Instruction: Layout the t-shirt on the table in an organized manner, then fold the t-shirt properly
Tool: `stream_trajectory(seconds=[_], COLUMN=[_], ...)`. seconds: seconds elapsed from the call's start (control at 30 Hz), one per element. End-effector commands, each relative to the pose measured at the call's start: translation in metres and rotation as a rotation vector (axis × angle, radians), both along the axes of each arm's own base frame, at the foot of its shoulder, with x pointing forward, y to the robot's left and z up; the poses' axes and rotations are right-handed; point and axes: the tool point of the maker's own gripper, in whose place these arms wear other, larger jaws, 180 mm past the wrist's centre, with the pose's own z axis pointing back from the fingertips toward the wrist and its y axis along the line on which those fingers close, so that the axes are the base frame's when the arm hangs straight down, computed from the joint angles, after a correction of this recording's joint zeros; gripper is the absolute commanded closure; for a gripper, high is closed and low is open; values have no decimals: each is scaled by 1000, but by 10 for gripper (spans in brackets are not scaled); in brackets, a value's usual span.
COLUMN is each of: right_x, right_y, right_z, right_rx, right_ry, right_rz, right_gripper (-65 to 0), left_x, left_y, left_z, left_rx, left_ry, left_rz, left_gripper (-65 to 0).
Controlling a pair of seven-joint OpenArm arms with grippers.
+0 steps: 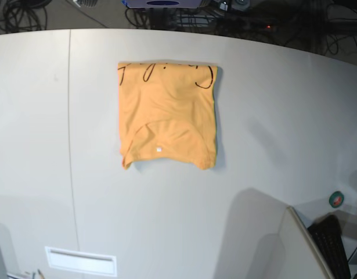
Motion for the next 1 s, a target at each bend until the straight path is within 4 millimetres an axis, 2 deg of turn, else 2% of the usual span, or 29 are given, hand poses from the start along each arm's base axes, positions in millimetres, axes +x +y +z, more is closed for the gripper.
stream_trajectory(seconds=[0.0,0.03,0.1,0.2,0.3,0.37,0.47,0.57,0.67,0.73,0.97], right_x=[-11,-15,-11,1,12,11,13,19,19,20,44], right_y=[0,-1,-8,-20,-5,-2,6,3,-2,-4,-2], right_z=[-7,-20,-45,-67,-67,-67,-66,-66,-66,-66,-69], right_rx=[-3,-23,-75,-157,-137,-131,-130,-152,-181,-187,-175], right_ry=[16,7,-42,-179,-310,-320,-332,-344,-345,-347,-388], right_rz=[9,12,5,-37,-72,-97,-164,-241,-302,-316,-317], right_gripper=[0,0,0,0,0,0,0,0,0,0,0], left_x=[0,-6,-4,15,29,31,45,52,55,54,49], left_y=[13,15,19,11,-1,-7,-9,-22,-26,-35,-55], left_z=[-3,-8,-13,-14,-16,-17,-19,-21,-22,-23,-25], left_rx=[14,19,24,-7,-51,-66,-65,-76,-82,-97,-139], left_ry=[-14,-10,-30,-91,-108,-111,-141,-163,-168,-165,-147], left_rz=[20,52,94,53,-52,-75,-50,12,12,8,-58], left_gripper=[0,0,0,0,0,0,0,0,0,0,0])
